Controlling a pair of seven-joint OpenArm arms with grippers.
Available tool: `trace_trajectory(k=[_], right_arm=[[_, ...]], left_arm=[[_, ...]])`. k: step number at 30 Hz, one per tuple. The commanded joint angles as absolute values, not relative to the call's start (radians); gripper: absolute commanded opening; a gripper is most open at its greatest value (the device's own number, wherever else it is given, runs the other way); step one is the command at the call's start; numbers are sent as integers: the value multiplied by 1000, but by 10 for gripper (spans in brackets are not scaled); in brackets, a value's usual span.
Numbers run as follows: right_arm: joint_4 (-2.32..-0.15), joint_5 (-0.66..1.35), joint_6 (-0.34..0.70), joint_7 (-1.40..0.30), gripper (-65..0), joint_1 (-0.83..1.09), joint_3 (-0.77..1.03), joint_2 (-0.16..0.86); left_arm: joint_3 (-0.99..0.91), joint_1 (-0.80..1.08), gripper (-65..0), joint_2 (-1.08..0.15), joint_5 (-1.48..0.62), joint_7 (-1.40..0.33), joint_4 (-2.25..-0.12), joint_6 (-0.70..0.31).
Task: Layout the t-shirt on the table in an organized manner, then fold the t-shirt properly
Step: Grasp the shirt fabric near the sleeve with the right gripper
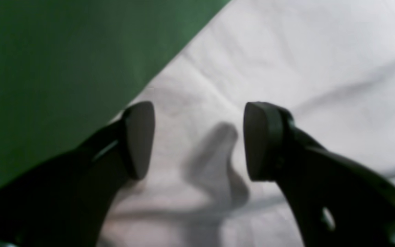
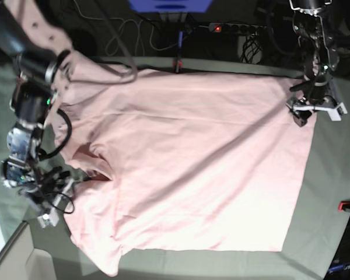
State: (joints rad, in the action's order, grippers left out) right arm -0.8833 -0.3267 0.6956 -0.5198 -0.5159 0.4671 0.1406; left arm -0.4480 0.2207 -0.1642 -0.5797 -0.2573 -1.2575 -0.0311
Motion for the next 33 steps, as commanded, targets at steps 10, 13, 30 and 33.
trace_trajectory(k=[10,13,30,33], right_arm=[[-601,-318,698,-355,-332,-682,499,180],[-599,-318,698,-337,-337,-676,499,176],[-489,-323,698,-252,-650,-667,498,154],[-501,-323,698,-249,-650,-691,501,156]], left_arm=[[-452,236,-252,-174,-582,-239,-1279,-39],[-452,242,-252,-173,-582,-239,-1280,-39],[-453,260,-252,-174,-582,-239,-1282,-39],[-453,269,-252,-176,-582,-239,-1280,-39]])
